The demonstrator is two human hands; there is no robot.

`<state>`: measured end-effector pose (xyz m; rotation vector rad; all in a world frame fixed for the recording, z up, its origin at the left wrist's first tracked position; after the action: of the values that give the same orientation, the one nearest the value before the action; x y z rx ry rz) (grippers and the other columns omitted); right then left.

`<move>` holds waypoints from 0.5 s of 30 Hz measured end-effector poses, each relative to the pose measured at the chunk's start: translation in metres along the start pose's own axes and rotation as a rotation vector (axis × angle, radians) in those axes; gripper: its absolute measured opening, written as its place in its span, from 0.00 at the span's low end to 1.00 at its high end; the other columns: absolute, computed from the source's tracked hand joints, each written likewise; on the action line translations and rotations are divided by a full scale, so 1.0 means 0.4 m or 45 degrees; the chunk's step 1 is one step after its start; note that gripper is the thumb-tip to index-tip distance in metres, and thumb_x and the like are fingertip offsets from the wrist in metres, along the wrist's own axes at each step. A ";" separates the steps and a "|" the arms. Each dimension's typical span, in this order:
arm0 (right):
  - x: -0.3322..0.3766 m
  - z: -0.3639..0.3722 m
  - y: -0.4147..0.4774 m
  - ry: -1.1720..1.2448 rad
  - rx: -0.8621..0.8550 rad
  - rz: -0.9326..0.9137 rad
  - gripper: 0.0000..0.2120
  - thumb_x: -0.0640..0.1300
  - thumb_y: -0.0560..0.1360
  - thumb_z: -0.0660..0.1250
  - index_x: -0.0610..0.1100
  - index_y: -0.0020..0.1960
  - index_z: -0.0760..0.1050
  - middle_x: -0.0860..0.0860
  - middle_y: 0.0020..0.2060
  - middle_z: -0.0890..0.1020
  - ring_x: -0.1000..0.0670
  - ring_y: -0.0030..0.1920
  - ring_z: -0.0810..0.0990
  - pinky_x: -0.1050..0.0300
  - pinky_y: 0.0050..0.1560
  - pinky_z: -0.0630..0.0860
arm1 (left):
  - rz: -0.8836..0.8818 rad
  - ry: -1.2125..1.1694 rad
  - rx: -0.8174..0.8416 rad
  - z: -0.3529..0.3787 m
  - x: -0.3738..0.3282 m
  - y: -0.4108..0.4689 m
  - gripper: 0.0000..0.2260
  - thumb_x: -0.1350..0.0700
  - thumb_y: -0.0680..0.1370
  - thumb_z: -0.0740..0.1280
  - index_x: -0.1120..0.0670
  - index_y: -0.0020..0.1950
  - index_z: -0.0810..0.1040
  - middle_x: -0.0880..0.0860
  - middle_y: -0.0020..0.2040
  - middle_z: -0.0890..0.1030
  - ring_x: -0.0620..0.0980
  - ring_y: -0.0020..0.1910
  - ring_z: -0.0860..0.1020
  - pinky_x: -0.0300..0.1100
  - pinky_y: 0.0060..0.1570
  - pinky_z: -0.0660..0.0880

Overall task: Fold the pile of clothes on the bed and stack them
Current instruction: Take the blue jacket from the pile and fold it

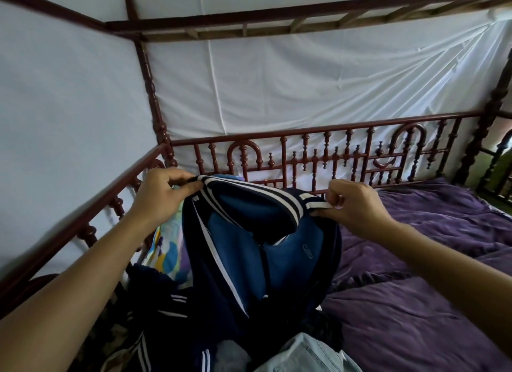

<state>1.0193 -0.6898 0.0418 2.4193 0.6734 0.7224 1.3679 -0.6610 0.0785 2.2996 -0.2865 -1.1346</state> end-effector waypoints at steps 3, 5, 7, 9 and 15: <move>0.026 -0.030 0.015 0.491 0.267 0.052 0.19 0.46 0.65 0.78 0.47 0.31 0.66 0.53 0.40 0.83 0.52 0.42 0.81 0.63 0.41 0.75 | -0.017 -0.136 -0.075 -0.024 -0.013 0.014 0.09 0.56 0.74 0.72 0.41 0.40 0.83 0.44 0.38 0.84 0.38 0.37 0.80 0.29 0.42 0.75; 0.045 -0.037 0.019 0.956 0.343 0.081 0.17 0.42 0.67 0.76 0.45 0.32 0.67 0.52 0.37 0.82 0.54 0.39 0.81 0.65 0.38 0.76 | -0.093 -0.325 -0.134 -0.024 -0.028 0.029 0.10 0.58 0.76 0.69 0.43 0.40 0.83 0.43 0.36 0.84 0.39 0.36 0.80 0.32 0.41 0.76; 0.060 -0.033 0.025 1.110 0.378 0.130 0.15 0.41 0.68 0.75 0.47 0.34 0.68 0.52 0.31 0.76 0.54 0.33 0.74 0.64 0.32 0.71 | -0.177 -0.474 -0.193 -0.020 -0.051 0.050 0.09 0.58 0.78 0.67 0.49 0.39 0.81 0.44 0.32 0.82 0.40 0.32 0.79 0.32 0.34 0.75; 0.055 -0.043 0.043 0.853 0.322 0.151 0.13 0.41 0.70 0.75 0.48 0.38 0.70 0.50 0.32 0.76 0.52 0.34 0.73 0.59 0.33 0.72 | -0.162 -0.367 -0.186 -0.019 -0.085 0.069 0.09 0.56 0.79 0.65 0.51 0.39 0.79 0.46 0.32 0.81 0.42 0.33 0.77 0.36 0.35 0.74; -0.039 -0.226 0.067 0.335 0.082 0.180 0.18 0.60 0.61 0.74 0.45 0.36 0.78 0.56 0.29 0.78 0.57 0.33 0.73 0.61 0.36 0.71 | 0.254 0.270 0.418 0.031 -0.191 0.054 0.23 0.28 0.64 0.67 0.45 0.43 0.71 0.46 0.38 0.80 0.41 0.36 0.78 0.37 0.36 0.72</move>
<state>0.9613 -0.6885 0.1178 2.4733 0.6388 1.1065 1.3119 -0.6515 0.1354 2.5793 -0.6447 -0.7827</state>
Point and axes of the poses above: each hand's wrist, its own y-axis towards the middle knuckle, its own z-axis out of the palm, x = y × z, the point moved 4 cm from there along y, towards the middle knuckle
